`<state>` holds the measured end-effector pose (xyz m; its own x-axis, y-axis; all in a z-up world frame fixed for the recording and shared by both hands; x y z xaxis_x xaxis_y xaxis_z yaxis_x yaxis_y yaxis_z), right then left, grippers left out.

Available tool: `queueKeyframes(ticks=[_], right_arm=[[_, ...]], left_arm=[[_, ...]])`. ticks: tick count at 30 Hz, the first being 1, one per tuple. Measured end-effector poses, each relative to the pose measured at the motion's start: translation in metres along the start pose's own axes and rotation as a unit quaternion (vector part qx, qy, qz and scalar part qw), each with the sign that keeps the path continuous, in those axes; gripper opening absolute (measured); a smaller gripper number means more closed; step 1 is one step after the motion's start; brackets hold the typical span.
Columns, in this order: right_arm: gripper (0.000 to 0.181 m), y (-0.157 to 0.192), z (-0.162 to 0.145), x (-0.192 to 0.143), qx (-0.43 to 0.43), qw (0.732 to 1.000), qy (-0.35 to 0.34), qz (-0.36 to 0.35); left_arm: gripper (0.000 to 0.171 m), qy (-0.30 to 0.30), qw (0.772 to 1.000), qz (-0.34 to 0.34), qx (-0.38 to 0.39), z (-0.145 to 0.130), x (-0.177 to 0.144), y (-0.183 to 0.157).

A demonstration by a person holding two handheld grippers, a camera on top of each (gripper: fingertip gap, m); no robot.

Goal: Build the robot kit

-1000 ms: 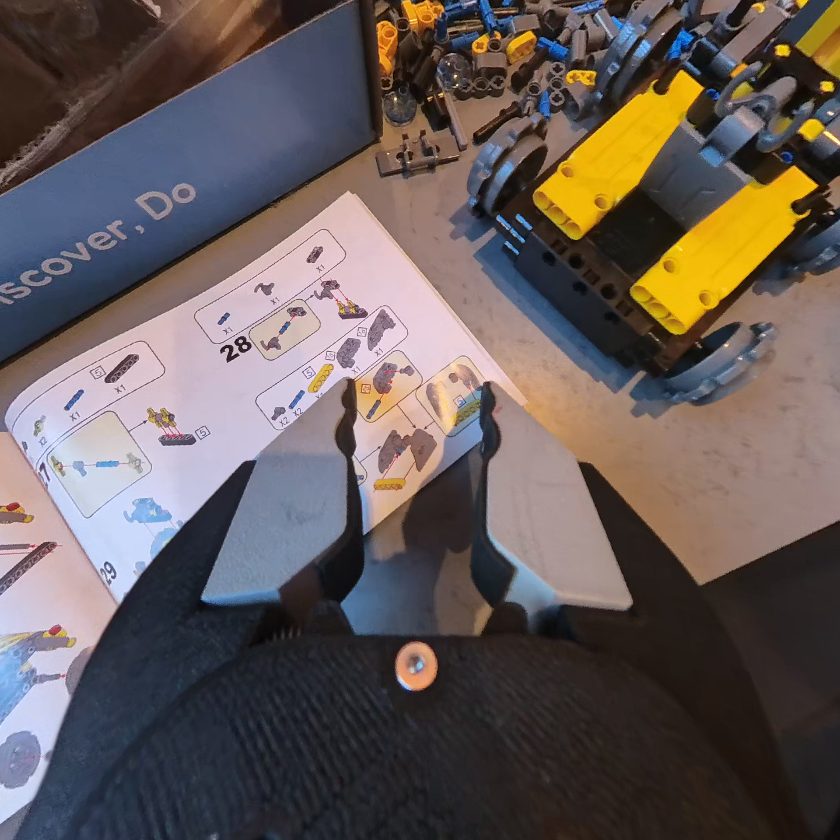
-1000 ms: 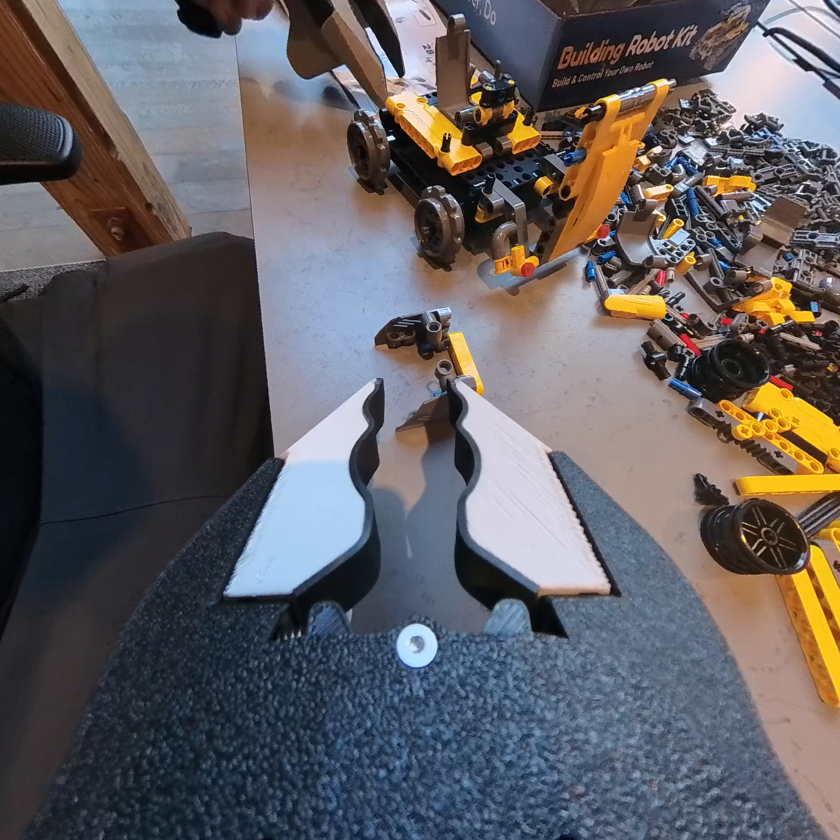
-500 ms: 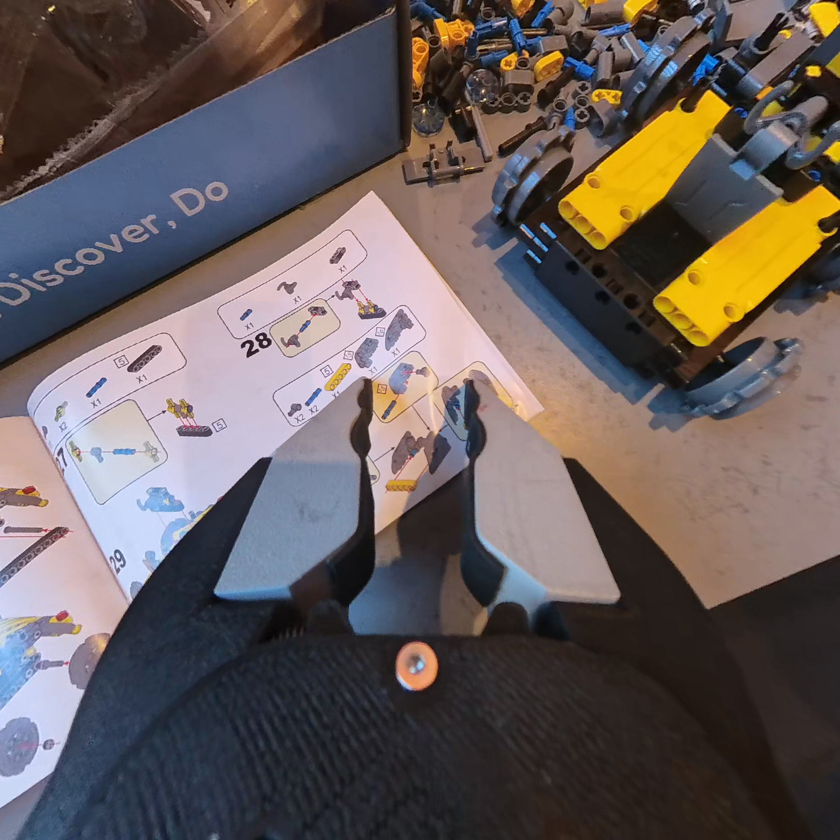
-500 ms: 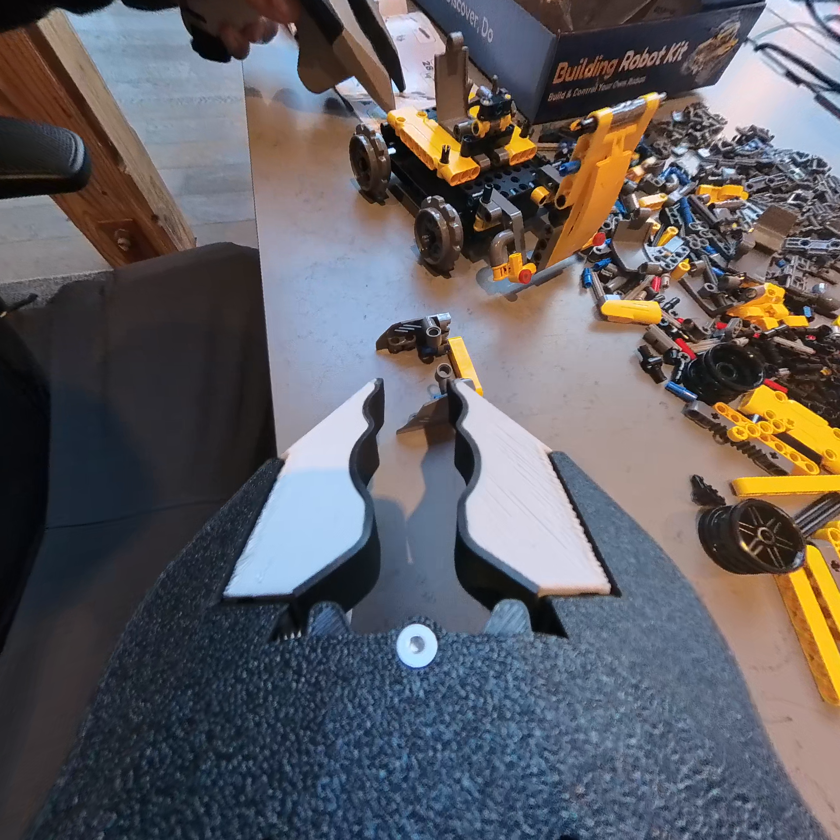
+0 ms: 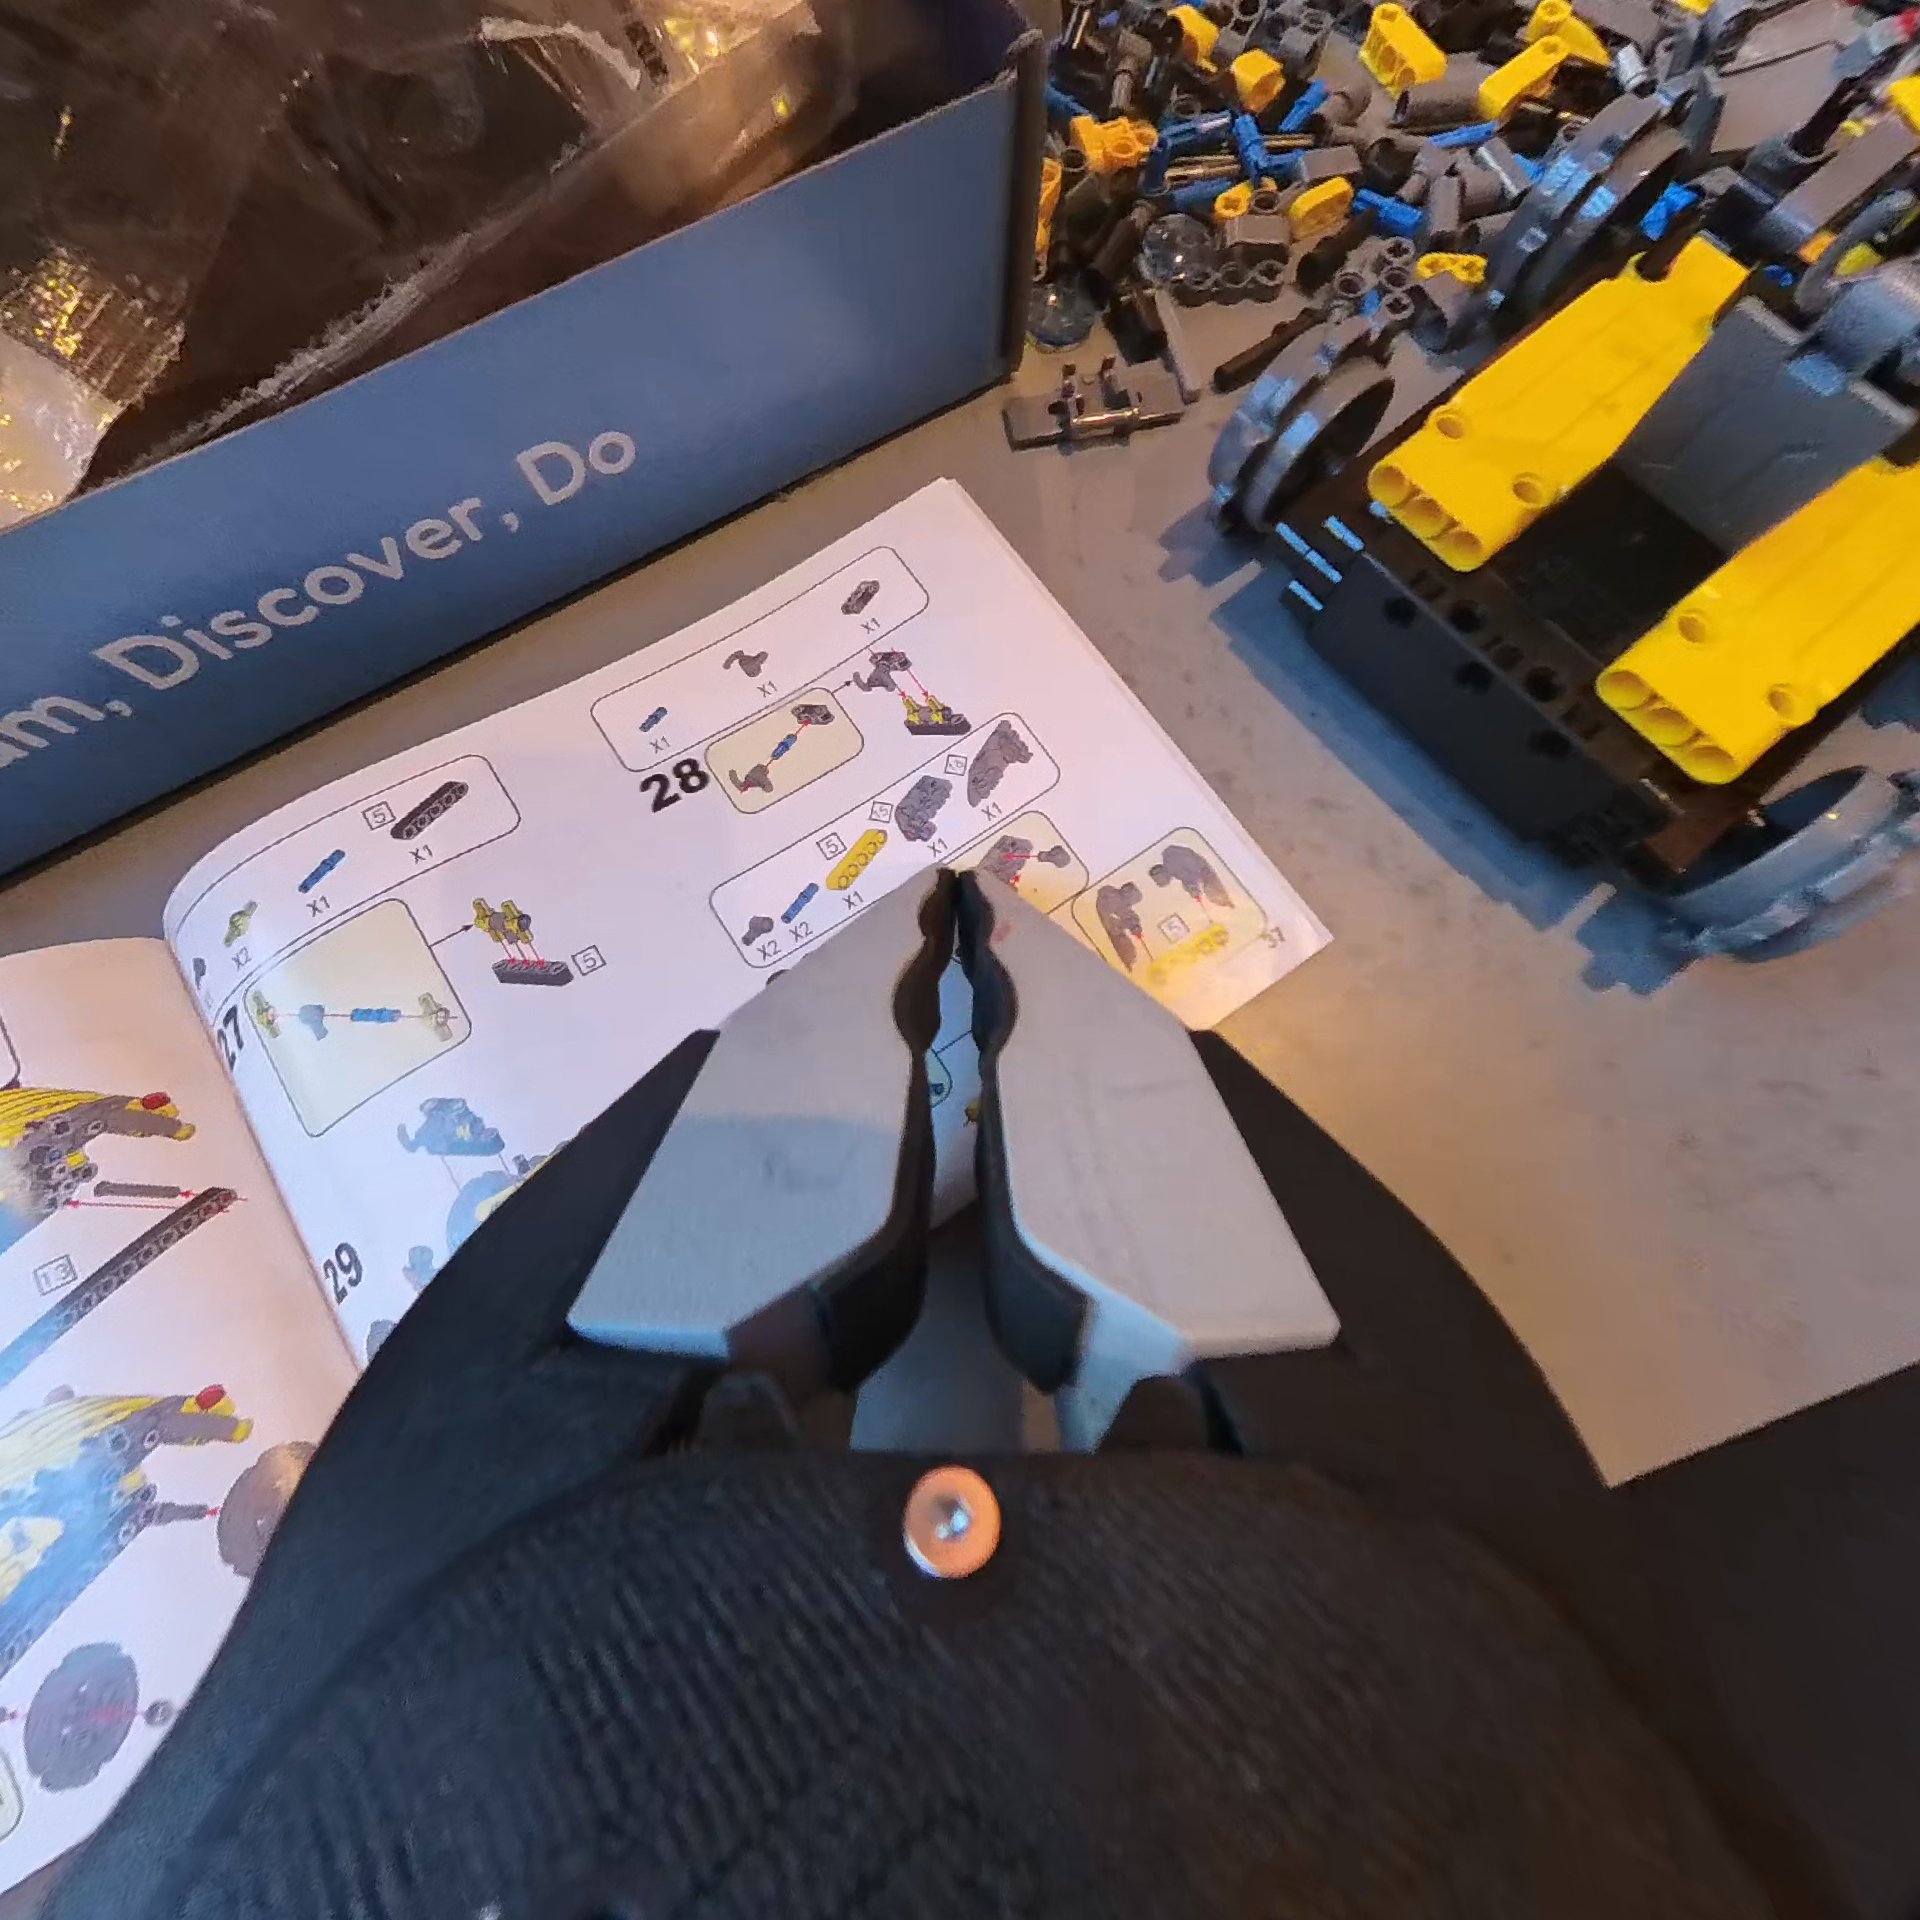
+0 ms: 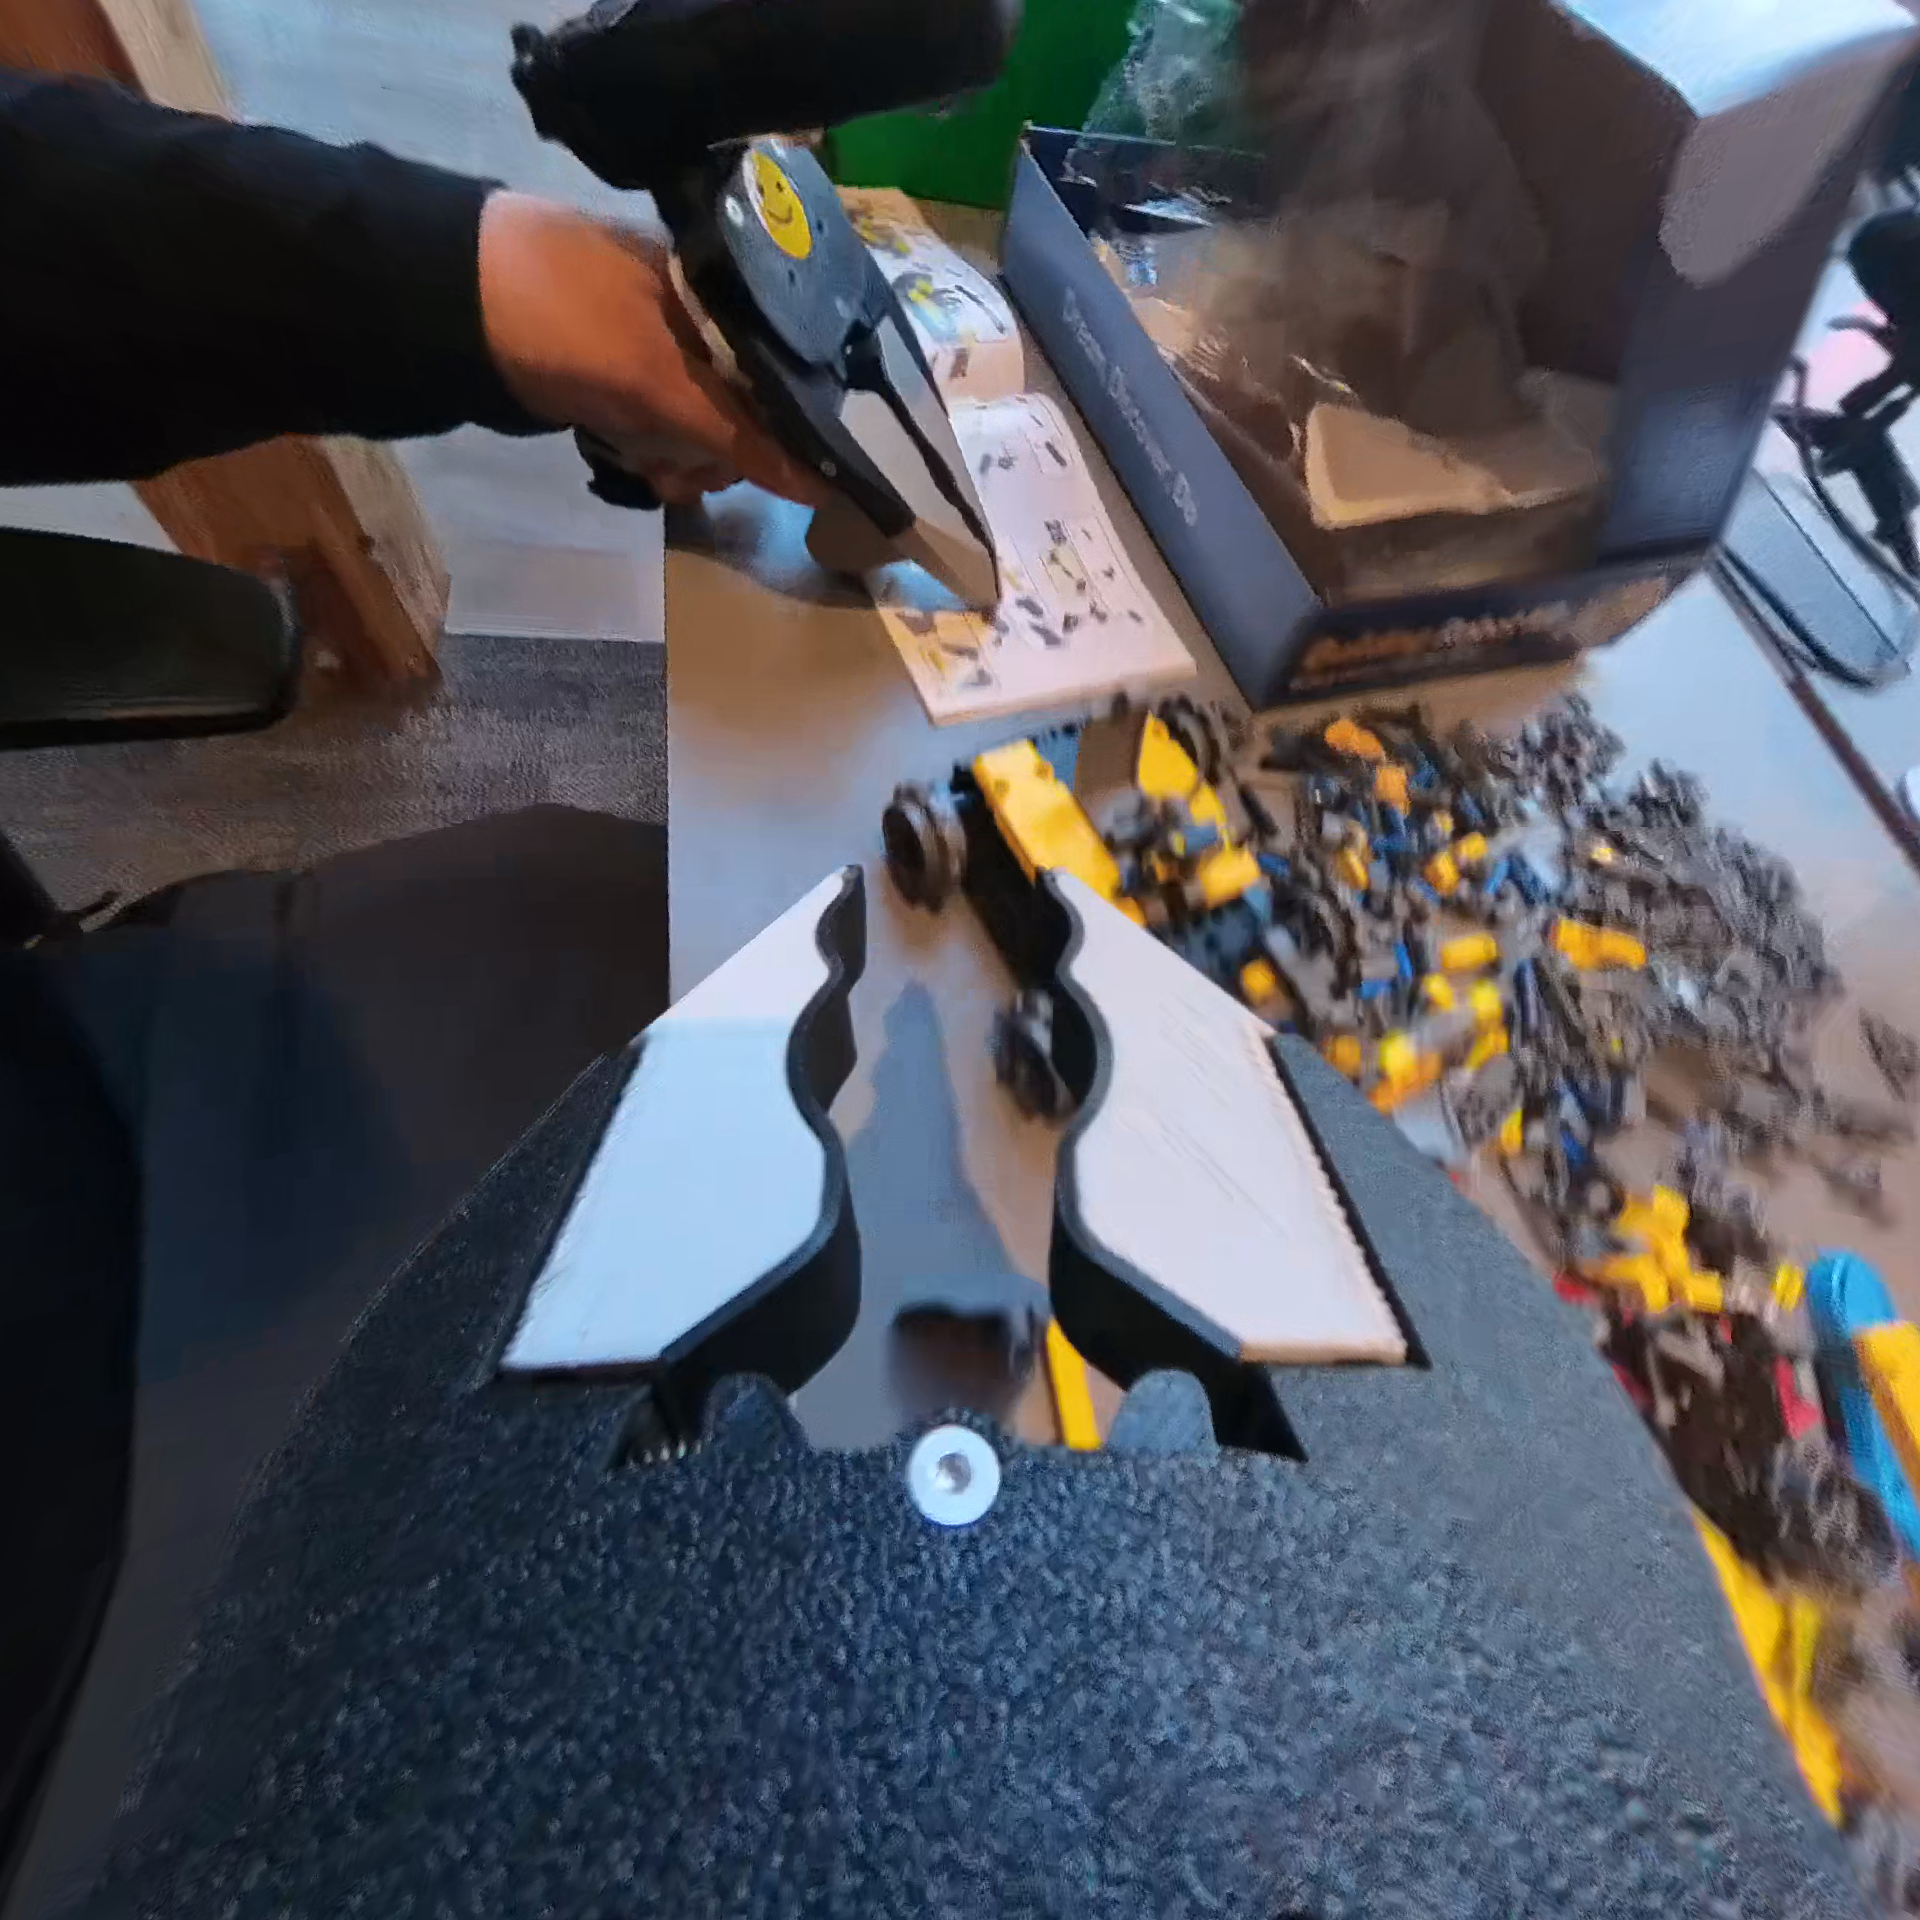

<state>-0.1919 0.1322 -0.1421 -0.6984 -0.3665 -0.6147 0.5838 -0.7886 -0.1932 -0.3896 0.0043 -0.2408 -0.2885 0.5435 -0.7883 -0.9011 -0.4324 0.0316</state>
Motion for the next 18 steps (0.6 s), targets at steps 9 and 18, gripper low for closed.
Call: queueKeyframes(ticks=[9,18], right_arm=[[0.032,-0.017,0.08,0.151,-0.158,0.96,0.228,0.032],[0.057,-0.013,0.061,0.198,-0.119,0.924,0.353,0.087]], left_arm=[[0.0,-0.003,0.999,-0.032,-0.003,-0.002,-0.002,0.002],[0.0,-0.05,0.961,-0.195,-0.189,-0.016,-0.043,0.02]])
Point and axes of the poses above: each gripper's, where its closed fingertips meet, x out along the fingers, z out of its top, y = z × x across the jaws, the point moved 4 cm from there along -x, back along the fingers, and after that the axes turned 8 degrees about y, right-handed, at the moved point
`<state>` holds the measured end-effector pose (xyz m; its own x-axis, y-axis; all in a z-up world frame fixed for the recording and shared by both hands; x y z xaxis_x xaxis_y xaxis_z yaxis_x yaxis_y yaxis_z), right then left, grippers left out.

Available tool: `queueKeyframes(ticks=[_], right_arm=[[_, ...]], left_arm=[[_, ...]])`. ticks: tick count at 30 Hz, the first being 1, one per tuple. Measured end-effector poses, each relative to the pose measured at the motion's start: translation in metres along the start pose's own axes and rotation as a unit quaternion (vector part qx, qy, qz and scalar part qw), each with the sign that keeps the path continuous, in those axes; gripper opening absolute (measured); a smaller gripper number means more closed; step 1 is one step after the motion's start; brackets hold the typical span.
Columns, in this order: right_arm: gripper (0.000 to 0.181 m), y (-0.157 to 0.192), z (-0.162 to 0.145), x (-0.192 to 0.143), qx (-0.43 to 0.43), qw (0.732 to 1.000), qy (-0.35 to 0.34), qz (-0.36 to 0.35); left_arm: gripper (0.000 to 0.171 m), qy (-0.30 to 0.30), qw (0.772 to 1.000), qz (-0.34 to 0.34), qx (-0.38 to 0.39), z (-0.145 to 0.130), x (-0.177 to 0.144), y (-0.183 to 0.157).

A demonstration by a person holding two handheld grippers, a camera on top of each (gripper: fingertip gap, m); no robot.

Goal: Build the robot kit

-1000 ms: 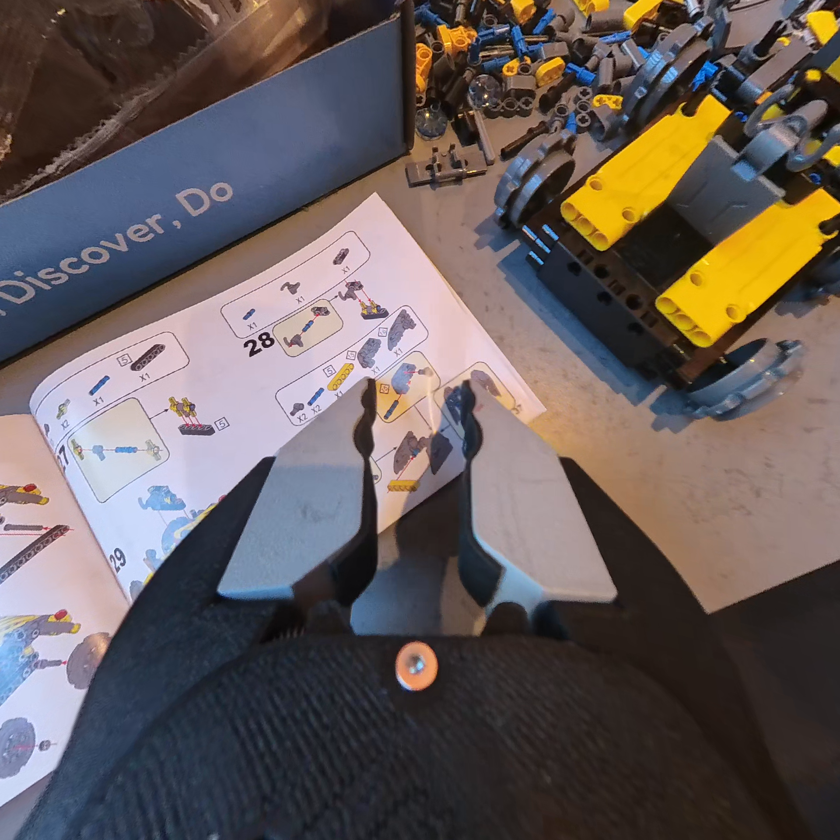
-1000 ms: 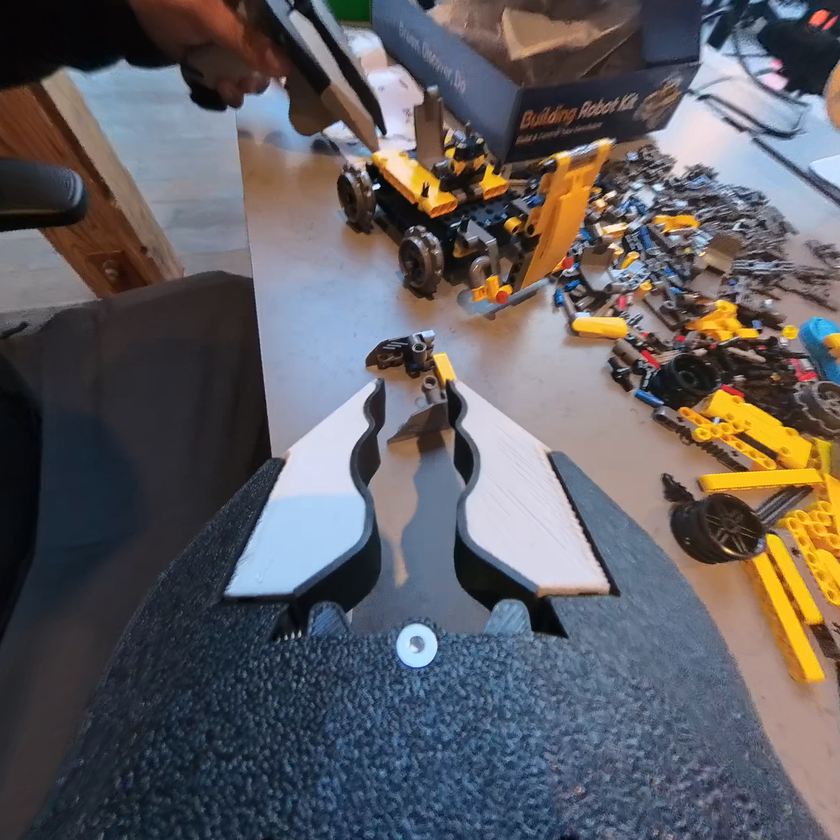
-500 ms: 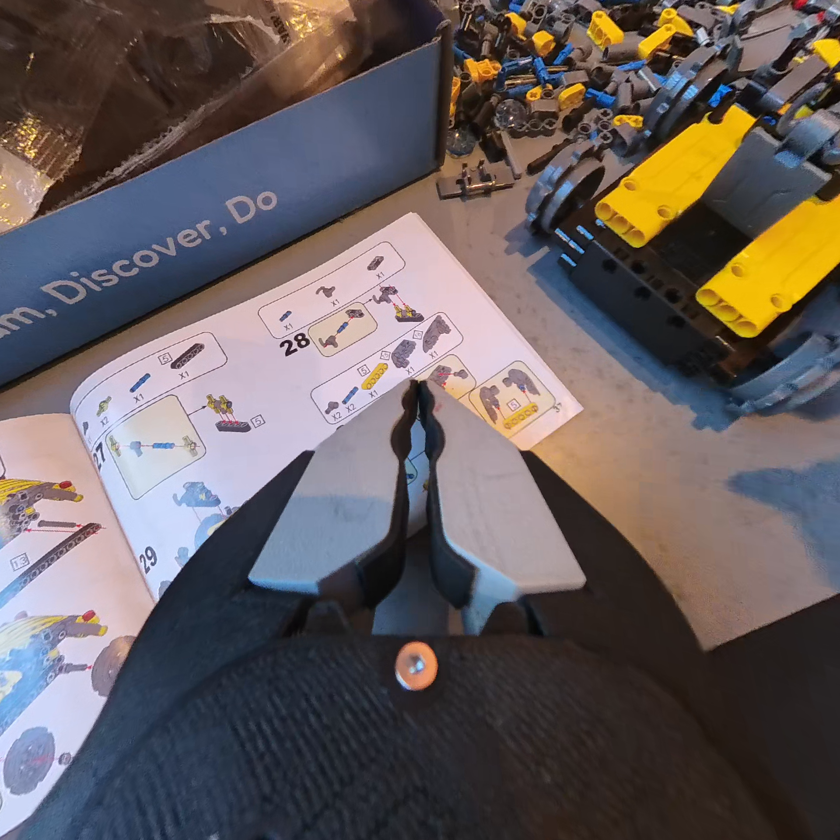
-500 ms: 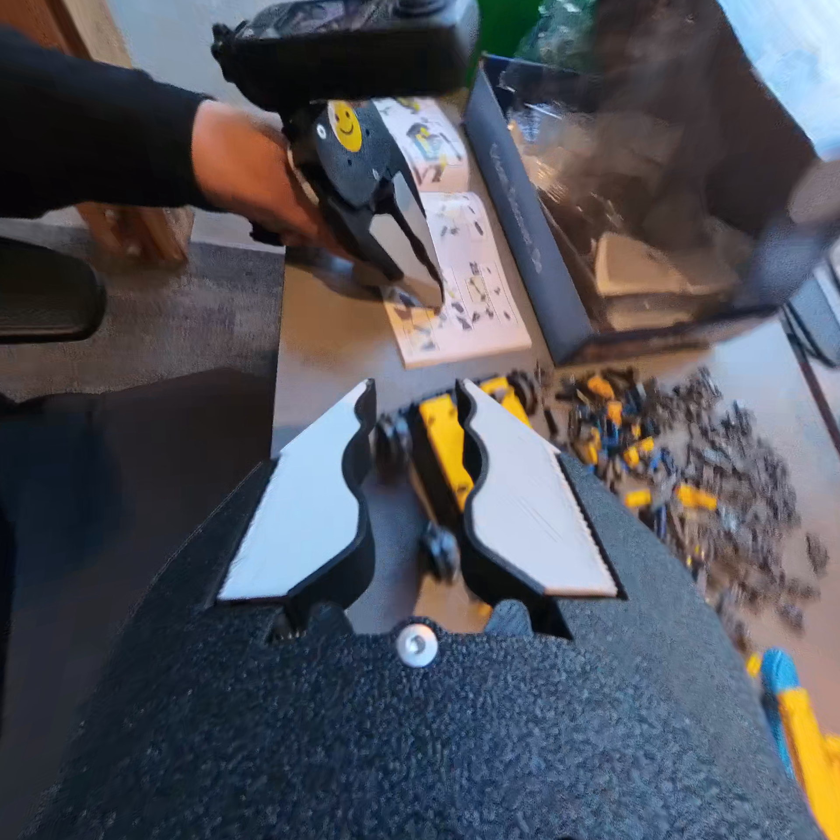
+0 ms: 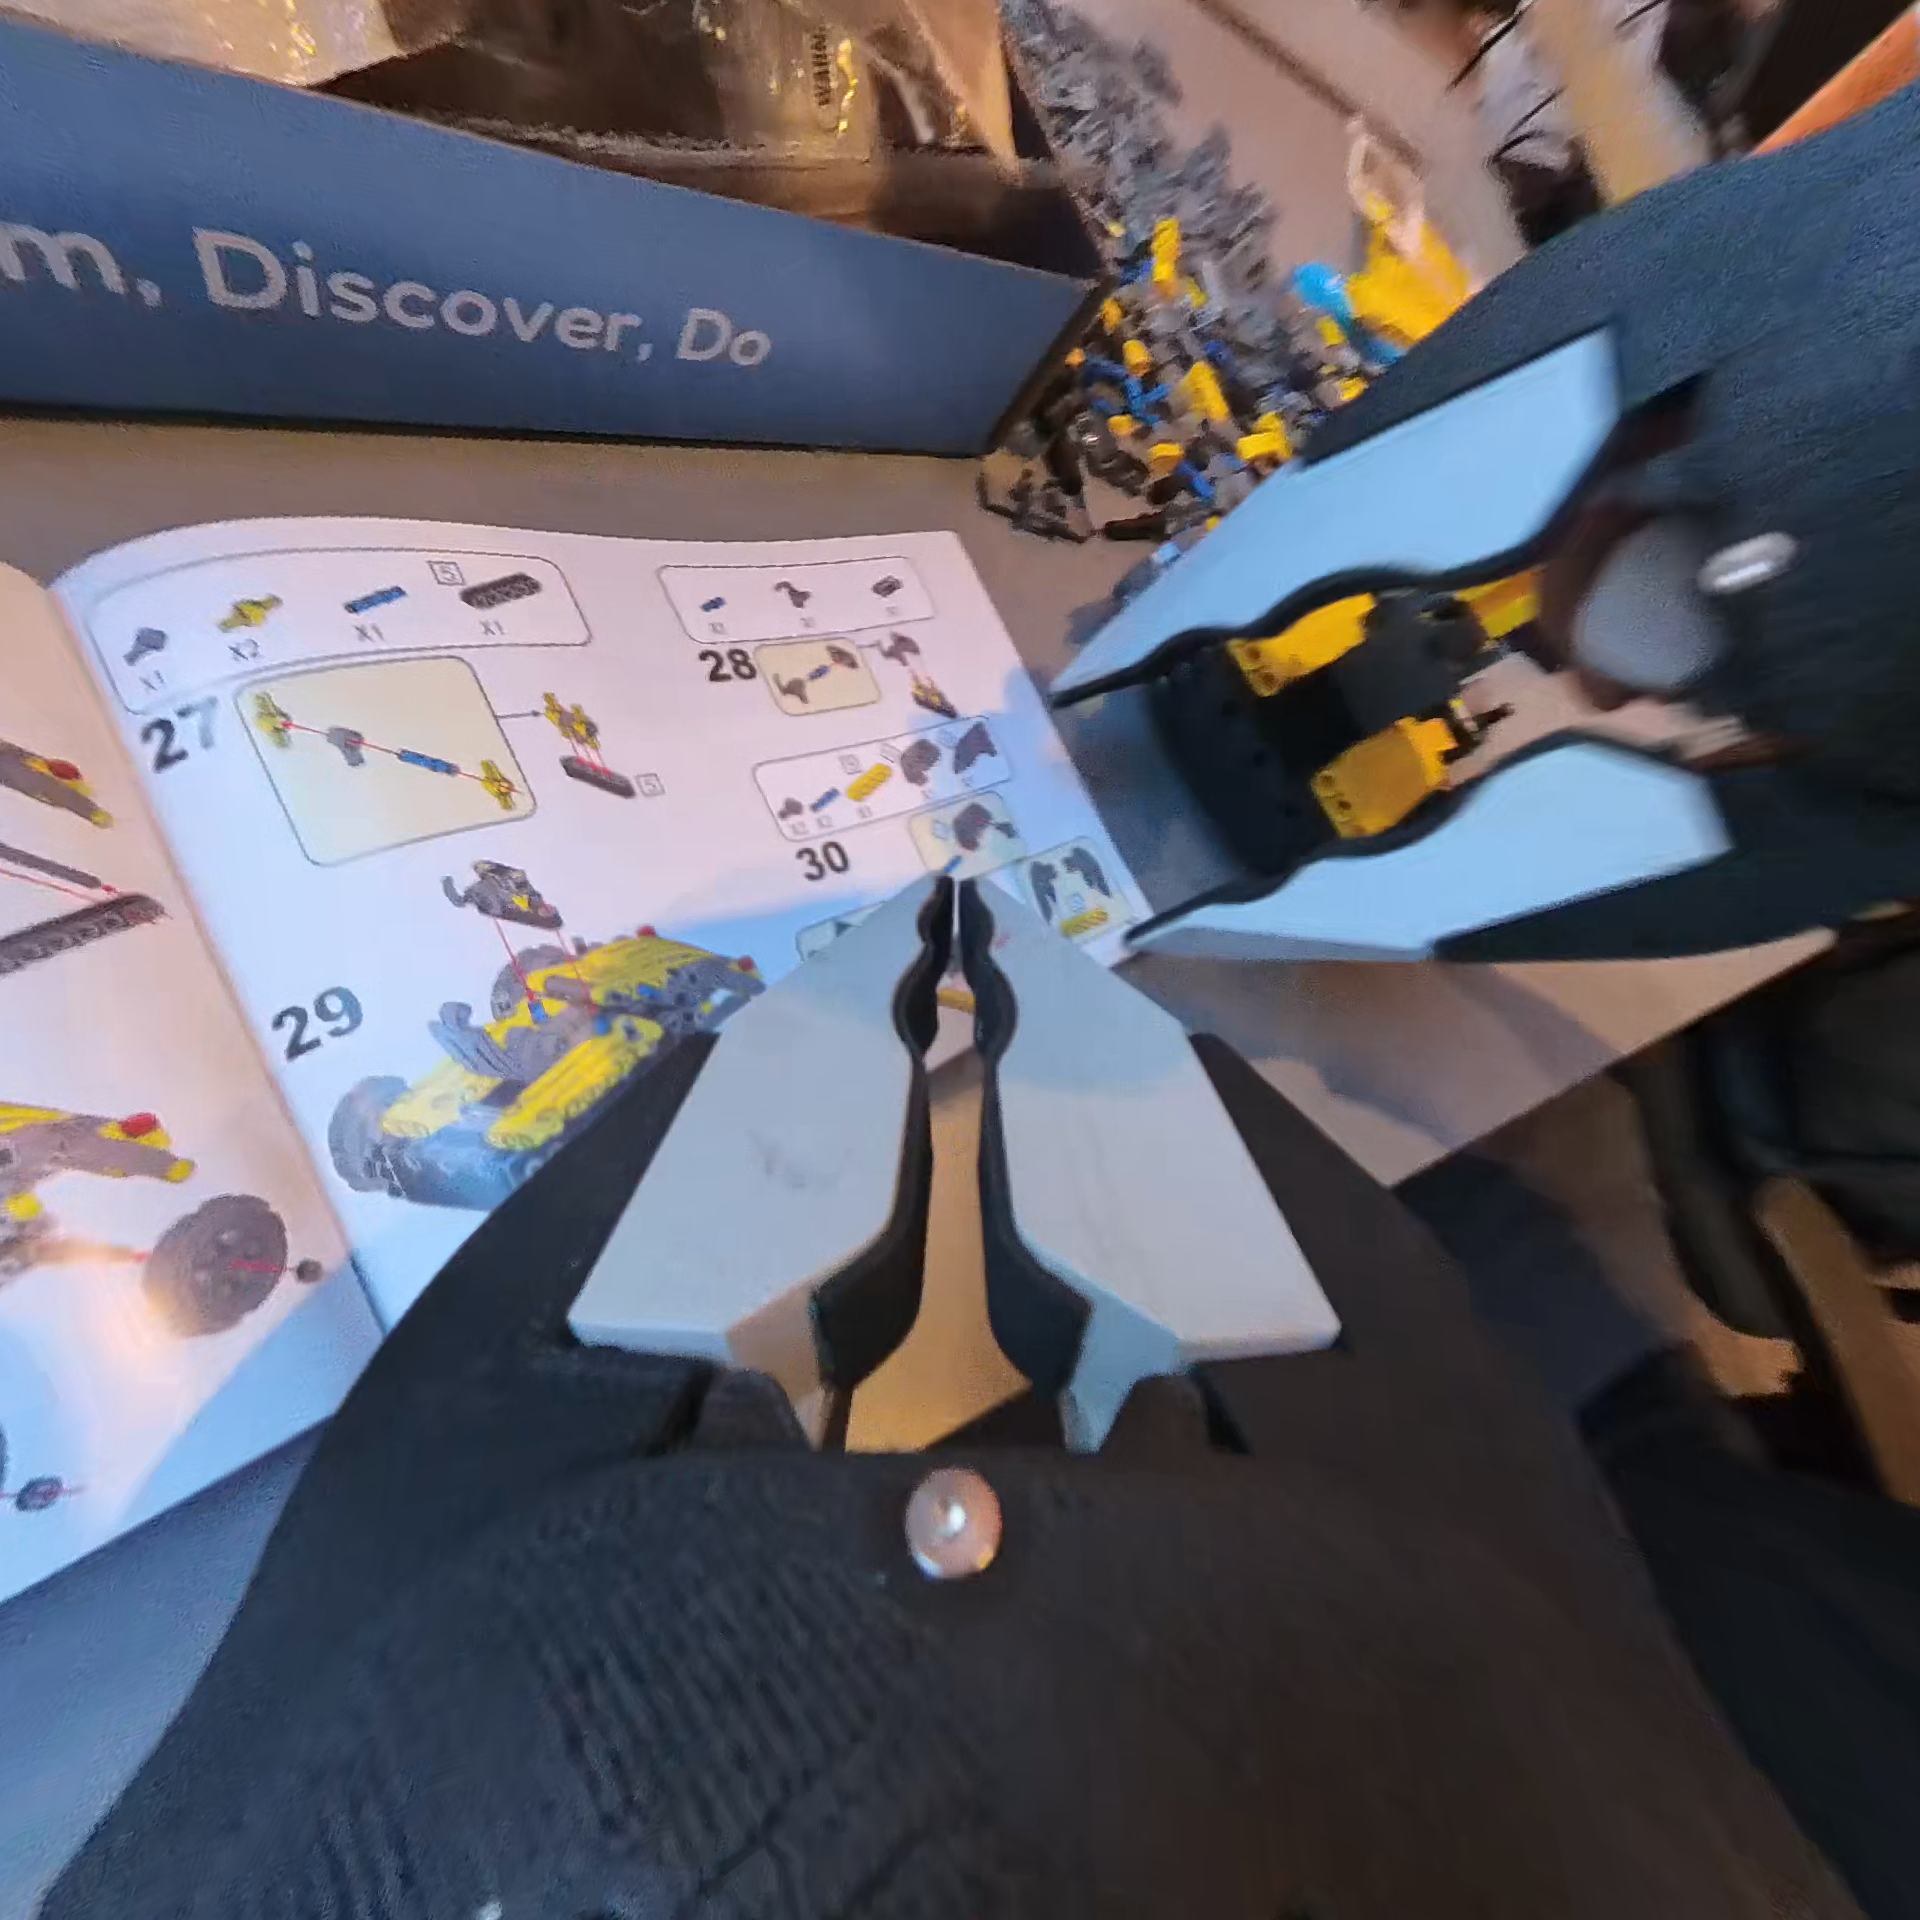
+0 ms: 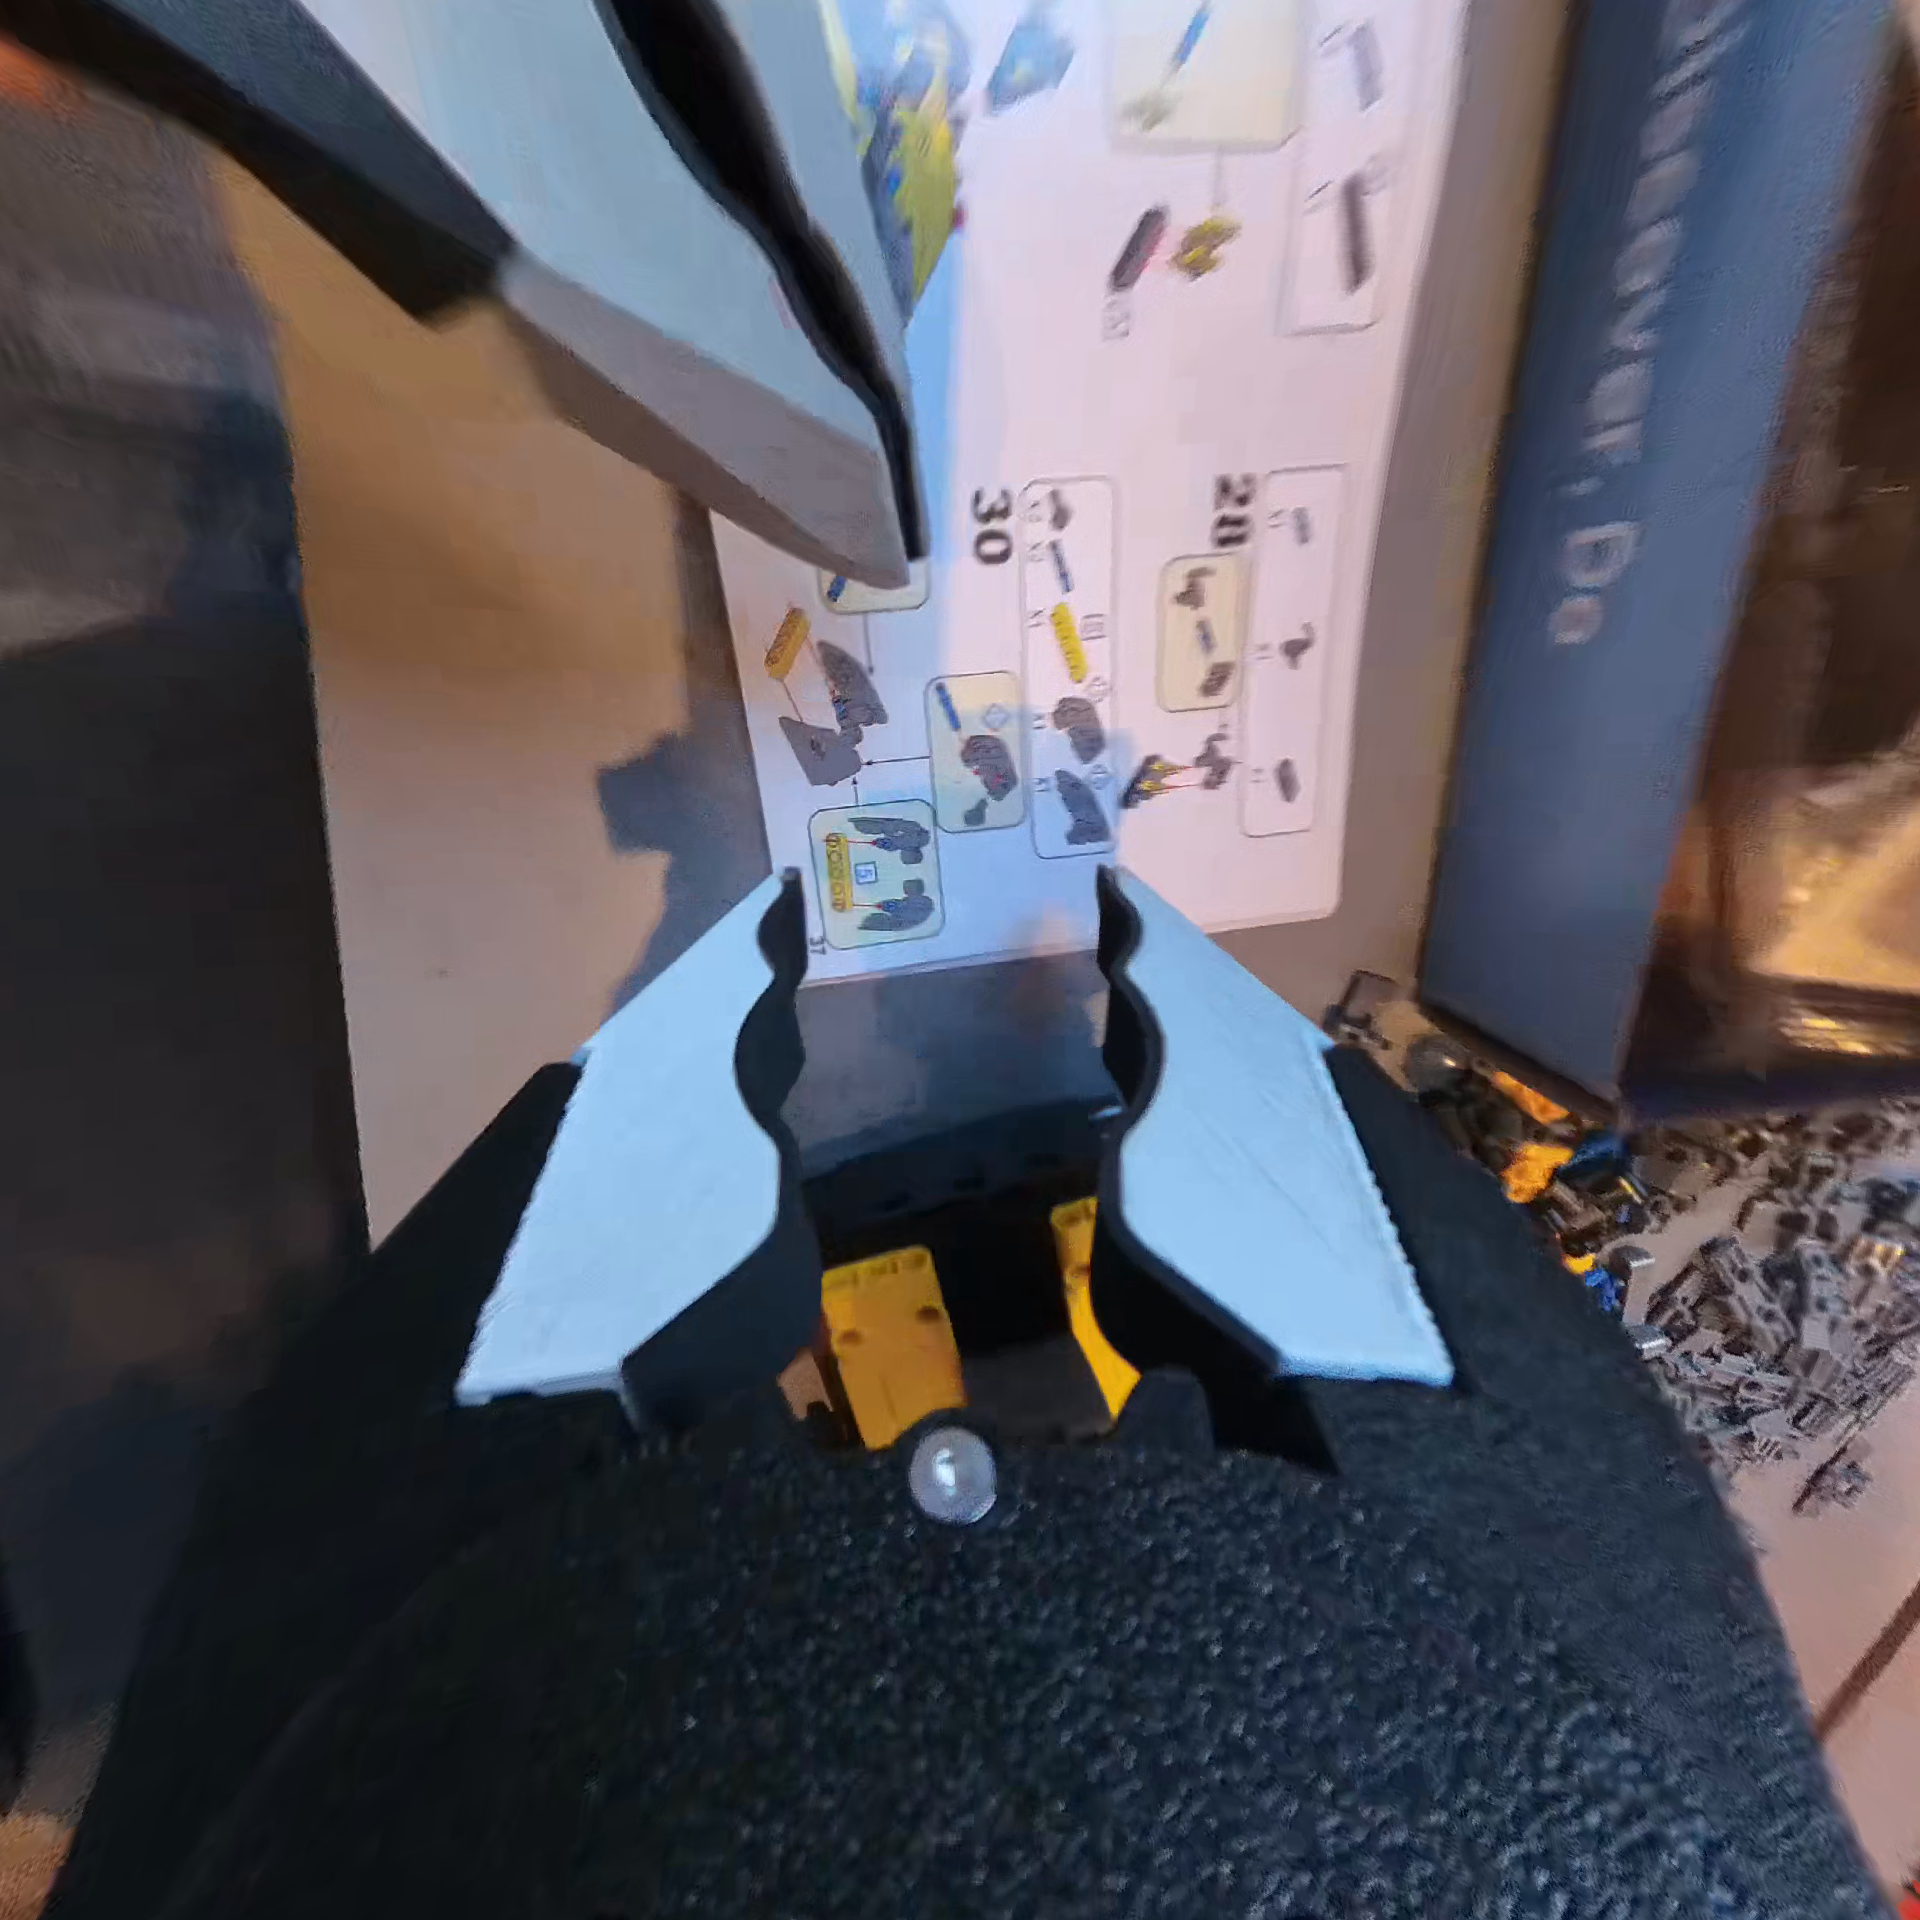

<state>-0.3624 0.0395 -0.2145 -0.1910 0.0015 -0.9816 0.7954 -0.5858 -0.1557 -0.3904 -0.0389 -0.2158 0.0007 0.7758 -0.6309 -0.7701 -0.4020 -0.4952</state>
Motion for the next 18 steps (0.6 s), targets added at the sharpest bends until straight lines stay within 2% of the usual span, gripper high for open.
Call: queueKeyframes(ticks=[1,3,4,5,8,10,12,14,15,16,18], right_arm=[[0.061,0.003,0.0,0.009,-0.009,1.0,0.022,0.002],[0.045,0.009,0.007,0.014,-0.007,0.999,0.019,0.04],[0.048,0.008,0.008,0.016,0.001,0.999,0.024,0.049],[0.041,0.01,0.01,0.018,0.004,0.997,0.026,0.07],[0.041,0.008,0.011,0.018,-0.017,0.995,0.046,0.086],[0.054,-0.001,0.017,0.014,-0.028,0.996,0.048,0.063],[0.056,-0.005,0.025,0.011,-0.022,0.997,0.032,0.066],[0.07,-0.012,0.022,0.02,-0.025,0.997,0.058,0.05],[0.064,-0.011,0.023,0.022,-0.021,0.996,0.053,0.068],[0.065,-0.009,0.024,0.023,-0.014,0.995,0.049,0.086],[0.064,-0.007,0.025,0.024,-0.023,0.995,0.038,0.087]], left_arm=[[0.005,-0.004,1.0,-0.012,-0.002,-0.001,-0.003,-0.002],[0.035,-0.017,1.0,-0.006,0.01,-0.003,-0.007,-0.004],[0.041,-0.025,0.999,-0.006,0.026,-0.004,-0.009,-0.007],[0.048,-0.03,0.999,-0.006,0.04,-0.004,-0.011,-0.01],[0.053,-0.031,0.997,0.006,0.064,-0.006,-0.019,-0.011],[0.056,-0.033,0.998,0.013,0.06,-0.008,-0.026,-0.008],[0.061,-0.043,0.998,0.005,0.051,-0.008,-0.033,-0.006],[0.069,-0.049,0.998,0.004,0.038,-0.009,-0.038,-0.002],[0.074,-0.049,0.998,0.002,0.032,-0.009,-0.039,-0.001],[0.079,-0.049,0.998,-0.001,0.03,-0.009,-0.041,-0.001],[0.076,-0.062,0.997,-0.004,0.037,-0.007,-0.044,-0.003]])
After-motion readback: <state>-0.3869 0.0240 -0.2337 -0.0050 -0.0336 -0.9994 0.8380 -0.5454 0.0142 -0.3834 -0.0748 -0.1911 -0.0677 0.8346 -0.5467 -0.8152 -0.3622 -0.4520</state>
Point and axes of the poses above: each gripper's, where its closed fingertips meet, x out along the fingers, z out of its top, y = z × x across the jaws, the point moved 4 cm from there along -x, back along the fingers, and after that the axes turned 8 degrees about y, right-handed, at the moved point
